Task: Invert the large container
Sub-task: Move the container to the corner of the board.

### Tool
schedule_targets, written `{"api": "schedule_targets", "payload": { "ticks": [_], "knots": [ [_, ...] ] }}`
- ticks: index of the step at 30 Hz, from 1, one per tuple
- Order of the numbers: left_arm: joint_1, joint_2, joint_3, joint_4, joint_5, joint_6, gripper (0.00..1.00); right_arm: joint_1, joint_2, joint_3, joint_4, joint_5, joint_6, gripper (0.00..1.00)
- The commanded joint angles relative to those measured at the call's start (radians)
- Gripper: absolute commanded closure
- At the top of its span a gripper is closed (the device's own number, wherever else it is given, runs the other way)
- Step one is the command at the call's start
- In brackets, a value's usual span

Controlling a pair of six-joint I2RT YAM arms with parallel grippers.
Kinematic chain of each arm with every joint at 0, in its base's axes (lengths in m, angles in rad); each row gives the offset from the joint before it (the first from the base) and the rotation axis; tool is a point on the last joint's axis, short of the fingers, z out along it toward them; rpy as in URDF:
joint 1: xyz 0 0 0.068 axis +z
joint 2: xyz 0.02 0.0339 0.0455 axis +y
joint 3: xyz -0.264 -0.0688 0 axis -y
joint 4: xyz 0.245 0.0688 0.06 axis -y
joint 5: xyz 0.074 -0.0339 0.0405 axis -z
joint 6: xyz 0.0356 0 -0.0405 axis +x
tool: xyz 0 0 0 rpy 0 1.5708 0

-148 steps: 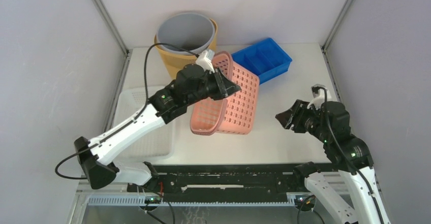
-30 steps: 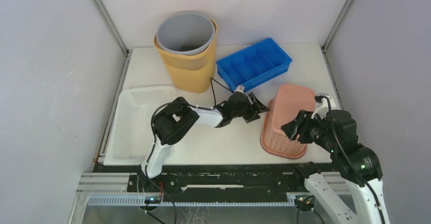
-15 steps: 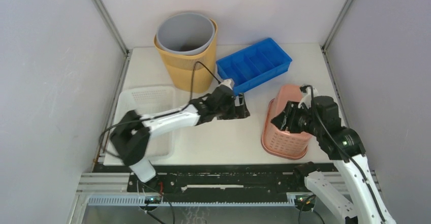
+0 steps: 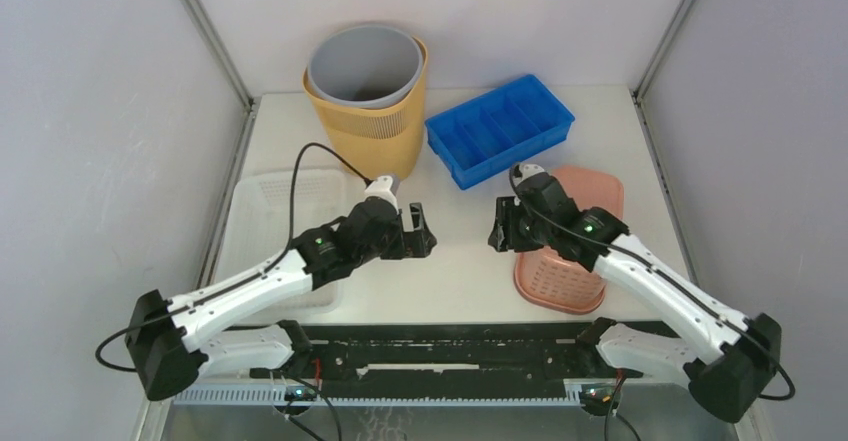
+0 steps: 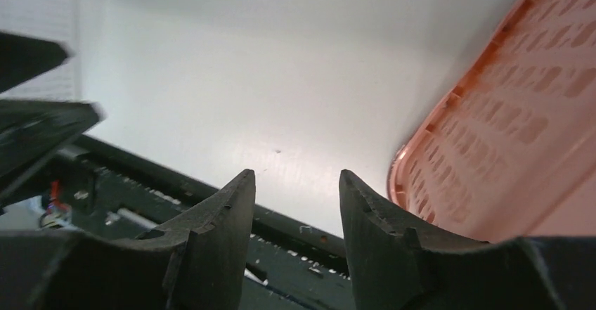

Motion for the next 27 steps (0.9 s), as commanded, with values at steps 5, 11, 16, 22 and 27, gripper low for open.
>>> {"api": "schedule_targets", "payload": {
  "ticks": [5, 11, 16, 22, 27],
  "knots": [
    [0.000, -0.075, -0.086, -0.025, -0.062, 0.003, 0.00, -0.089, 0.126, -0.104, 0.159, 0.104, -0.008, 0.41],
    [0.000, -0.074, -0.101, -0.003, -0.059, 0.005, 0.00, -0.324, 0.199, -0.193, 0.281, -0.003, -0.056, 0.41],
    [0.000, -0.065, -0.105, 0.008, -0.054, 0.009, 0.00, -0.442, 0.326, -0.138, 0.329, -0.033, -0.060, 0.41],
    [0.000, -0.105, -0.133, 0.008, -0.072, 0.002, 0.00, -0.543, 0.456, -0.064, 0.377, -0.050, -0.042, 0.40],
    [0.000, -0.150, -0.152, -0.002, -0.084, -0.005, 0.00, -0.606, 0.573, 0.028, 0.389, -0.046, -0.019, 0.39]
  ]
}}
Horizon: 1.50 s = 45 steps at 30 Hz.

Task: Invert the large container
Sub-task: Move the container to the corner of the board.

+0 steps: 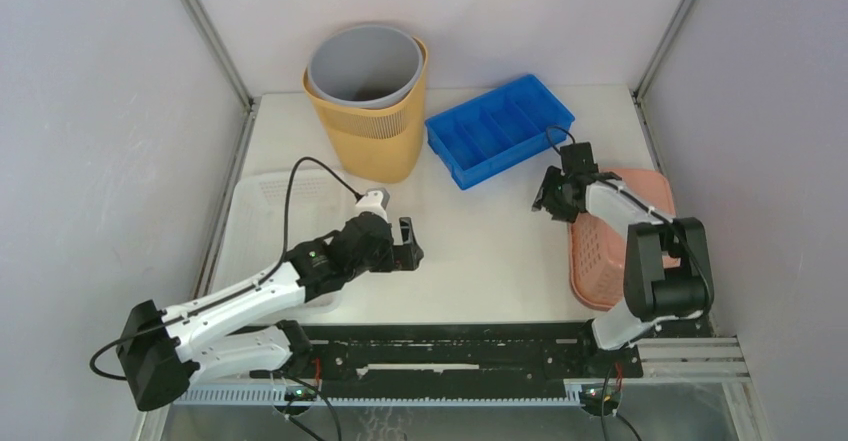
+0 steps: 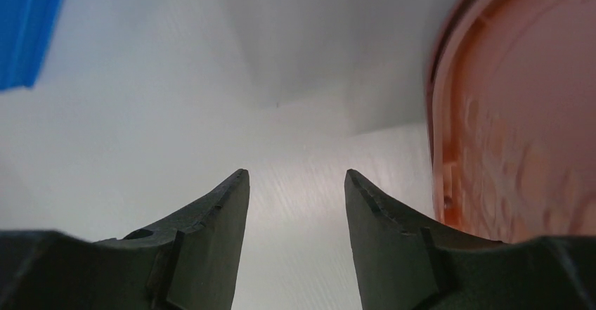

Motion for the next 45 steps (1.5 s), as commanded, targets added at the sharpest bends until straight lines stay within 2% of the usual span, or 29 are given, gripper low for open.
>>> {"api": "schedule_targets", "payload": {
  "ticks": [1, 7, 14, 16, 21, 26, 32, 34, 37, 41, 45],
  "knots": [
    [0.000, -0.063, -0.018, 0.019, -0.037, -0.004, 0.00, -0.048, 0.079, 0.104, 0.064, -0.002, 0.021, 0.39],
    [-0.001, -0.087, -0.003, 0.011, -0.033, 0.019, 0.00, -0.091, 0.175, 0.217, 0.064, -0.016, 0.042, 0.38],
    [-0.001, -0.081, 0.006, 0.024, 0.004, 0.057, 0.00, -0.087, 0.138, 0.261, 0.012, -0.002, -0.001, 0.39],
    [-0.002, -0.084, 0.006, 0.020, 0.004, 0.057, 0.00, -0.057, 0.085, 0.232, 0.003, -0.011, -0.025, 0.39],
    [-0.001, -0.125, -0.021, 0.036, 0.002, 0.037, 0.00, 0.106, -0.071, 0.083, -0.024, 0.090, -0.043, 0.38],
    [-0.003, -0.176, -0.038, 0.010, -0.009, 0.022, 0.00, 0.200, -0.197, -0.123, -0.015, 0.164, 0.088, 0.37],
    [-0.007, -0.229, -0.082, 0.017, 0.004, -0.016, 0.00, 0.259, -0.332, -0.162, -0.247, 0.417, 0.267, 0.35],
    [-0.011, -0.229, -0.091, 0.026, 0.009, -0.022, 0.00, 0.237, -0.387, -0.191, -0.254, 0.469, 0.278, 0.33],
    [-0.016, -0.214, -0.090, 0.038, 0.016, -0.025, 0.00, 0.122, -0.400, -0.206, -0.215, 0.442, 0.233, 0.33],
    [-0.040, -0.210, -0.075, 0.040, 0.003, -0.028, 0.00, -0.031, -0.369, -0.176, -0.166, 0.413, 0.166, 0.33],
    [-0.049, -0.210, -0.073, 0.044, -0.006, -0.030, 0.00, -0.076, -0.312, -0.095, -0.125, 0.348, 0.075, 0.35]
  ]
}}
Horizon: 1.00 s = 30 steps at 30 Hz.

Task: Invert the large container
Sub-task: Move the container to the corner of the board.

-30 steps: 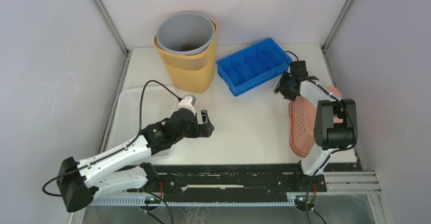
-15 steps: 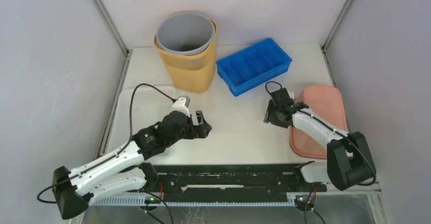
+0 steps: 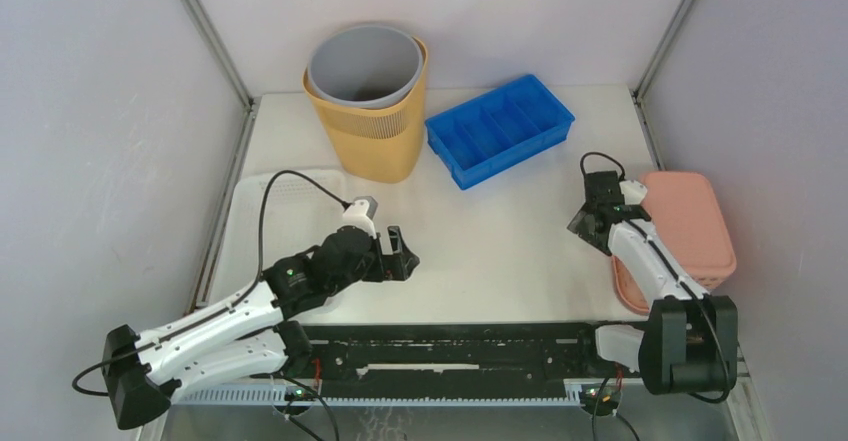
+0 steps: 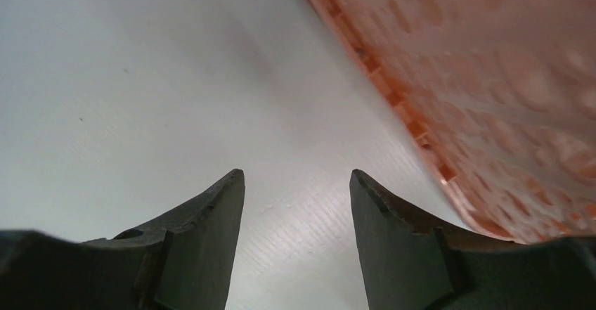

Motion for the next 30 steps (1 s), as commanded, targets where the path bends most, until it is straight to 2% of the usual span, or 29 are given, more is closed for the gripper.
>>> {"api": "schedule_targets", "payload": {
  "ticks": [1, 4, 7, 11, 12, 15, 19, 23, 30],
  "knots": [
    [-0.010, -0.002, 0.011, 0.051, -0.005, -0.013, 0.00, -0.018, 0.052, 0.121, 0.052, -0.054, -0.105, 0.36],
    [-0.014, 0.000, 0.019, 0.045, -0.003, -0.011, 0.00, 0.045, -0.003, 0.175, 0.014, -0.100, -0.126, 0.38],
    [-0.016, -0.016, 0.028, 0.028, -0.005, -0.008, 0.00, 0.144, -0.161, 0.191, -0.064, -0.015, -0.083, 0.36],
    [-0.016, -0.043, 0.051, -0.006, -0.003, 0.006, 0.00, 0.189, -0.337, 0.213, -0.334, 0.171, 0.130, 0.32],
    [-0.016, -0.047, 0.058, -0.015, 0.002, 0.011, 0.00, 0.191, -0.365, 0.223, -0.399, 0.196, 0.171, 0.25],
    [-0.015, -0.058, 0.073, -0.026, 0.018, 0.026, 0.00, 0.191, -0.413, 0.277, -0.596, 0.279, 0.309, 0.23],
    [-0.015, -0.072, 0.073, -0.025, 0.051, 0.036, 0.00, 0.164, -0.427, 0.330, -0.817, 0.383, 0.504, 0.21],
    [-0.017, -0.090, 0.066, -0.019, 0.086, 0.043, 0.00, 0.110, -0.442, 0.351, -0.946, 0.371, 0.677, 0.18],
    [-0.018, -0.151, 0.035, -0.013, 0.107, 0.049, 0.00, -0.055, -0.490, 0.402, -0.960, 0.355, 0.698, 0.18]
  ]
}}
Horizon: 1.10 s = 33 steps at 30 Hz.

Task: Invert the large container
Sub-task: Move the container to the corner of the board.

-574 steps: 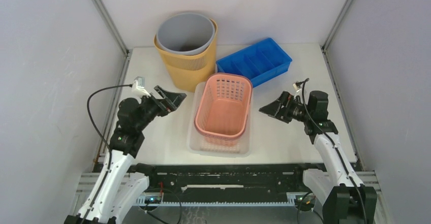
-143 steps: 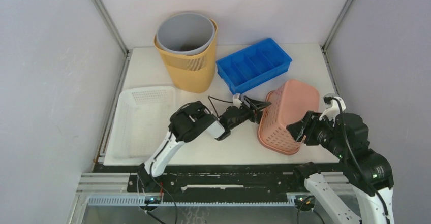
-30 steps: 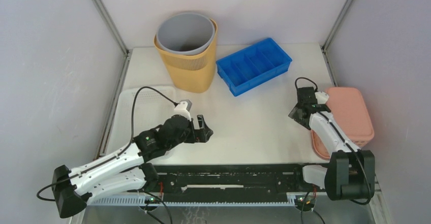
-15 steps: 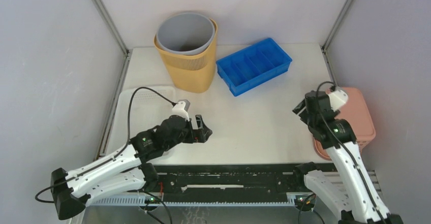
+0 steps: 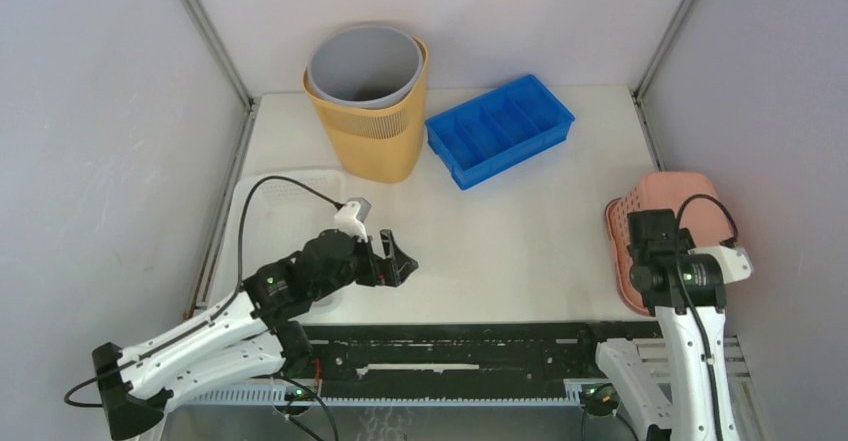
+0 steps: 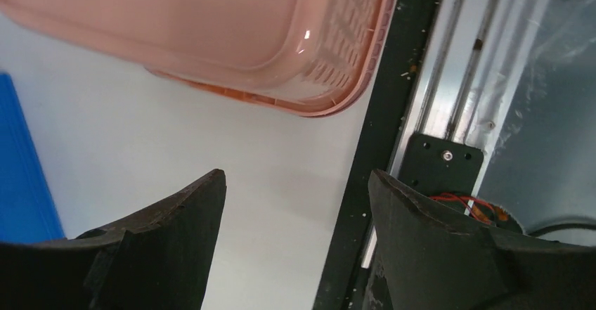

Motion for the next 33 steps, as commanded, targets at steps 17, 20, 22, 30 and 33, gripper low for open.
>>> {"api": "schedule_targets", "payload": {
  "ticks": [17, 20, 22, 30, 33],
  "knots": [
    [-0.005, -0.084, 0.019, 0.011, 0.042, 0.030, 0.00, -0.280, 0.170, 0.054, 0.131, 0.053, 0.115, 0.18],
    [-0.005, -0.095, 0.019, -0.003, 0.033, 0.028, 0.00, -0.357, 0.181, 0.007, 0.225, -0.003, 0.044, 0.19],
    [-0.005, -0.099, 0.024, -0.016, 0.026, 0.029, 0.00, -0.402, 0.184, -0.025, 0.302, -0.050, -0.011, 0.20],
    [-0.005, -0.103, 0.032, -0.043, -0.009, 0.025, 0.00, -0.450, 0.309, -0.047, 0.530, -0.192, -0.208, 0.27],
    [-0.004, -0.103, 0.032, -0.049, -0.032, 0.018, 0.00, -0.447, 0.371, -0.053, 0.608, -0.254, -0.266, 0.29]
  ]
}}
